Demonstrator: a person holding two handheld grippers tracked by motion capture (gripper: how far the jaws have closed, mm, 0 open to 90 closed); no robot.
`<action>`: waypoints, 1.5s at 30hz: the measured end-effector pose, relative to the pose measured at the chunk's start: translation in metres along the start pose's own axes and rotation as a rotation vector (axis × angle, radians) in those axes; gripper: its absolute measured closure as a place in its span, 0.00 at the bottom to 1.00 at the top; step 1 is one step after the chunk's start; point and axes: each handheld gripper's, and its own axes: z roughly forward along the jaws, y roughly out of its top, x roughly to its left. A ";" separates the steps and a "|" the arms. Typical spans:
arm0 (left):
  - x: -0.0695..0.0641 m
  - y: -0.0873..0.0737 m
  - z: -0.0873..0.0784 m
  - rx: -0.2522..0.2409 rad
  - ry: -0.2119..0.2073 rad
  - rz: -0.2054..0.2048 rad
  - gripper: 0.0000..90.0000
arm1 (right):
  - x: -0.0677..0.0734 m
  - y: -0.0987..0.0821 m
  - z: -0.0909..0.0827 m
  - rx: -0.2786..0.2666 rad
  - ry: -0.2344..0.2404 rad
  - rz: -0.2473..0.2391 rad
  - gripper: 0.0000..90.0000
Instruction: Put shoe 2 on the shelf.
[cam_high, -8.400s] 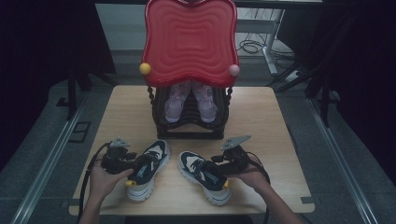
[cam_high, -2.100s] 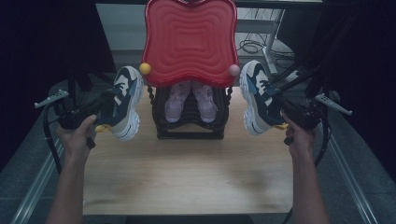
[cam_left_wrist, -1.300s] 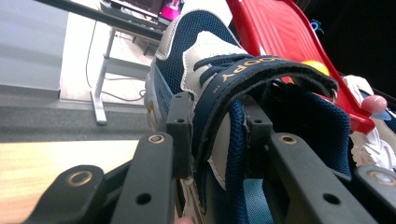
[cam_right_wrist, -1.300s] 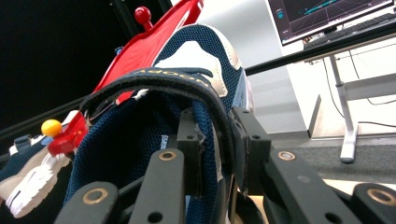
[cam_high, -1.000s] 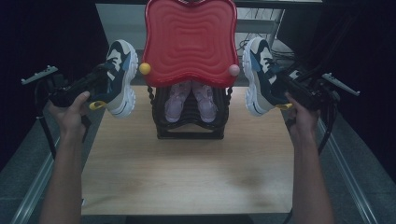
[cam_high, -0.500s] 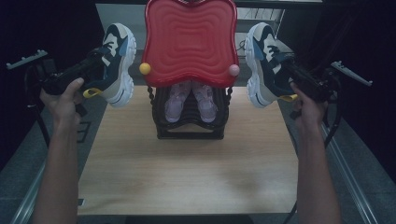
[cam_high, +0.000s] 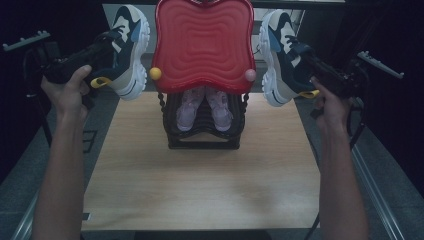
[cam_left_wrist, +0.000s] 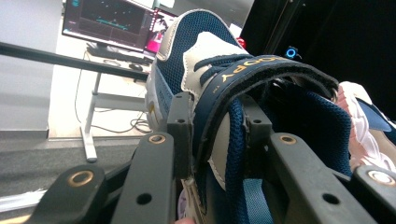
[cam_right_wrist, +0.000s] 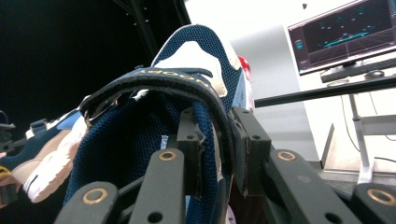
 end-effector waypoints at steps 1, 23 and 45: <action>-0.002 0.002 0.003 0.001 -0.002 0.001 0.79 | 0.002 0.003 0.002 0.002 0.005 -0.001 0.83; -0.044 0.027 0.063 0.006 -0.057 0.034 0.79 | 0.045 0.033 0.072 0.049 0.090 0.001 0.83; -0.045 0.021 0.112 0.044 -0.048 0.064 0.80 | 0.042 0.018 0.129 0.090 0.084 0.039 0.83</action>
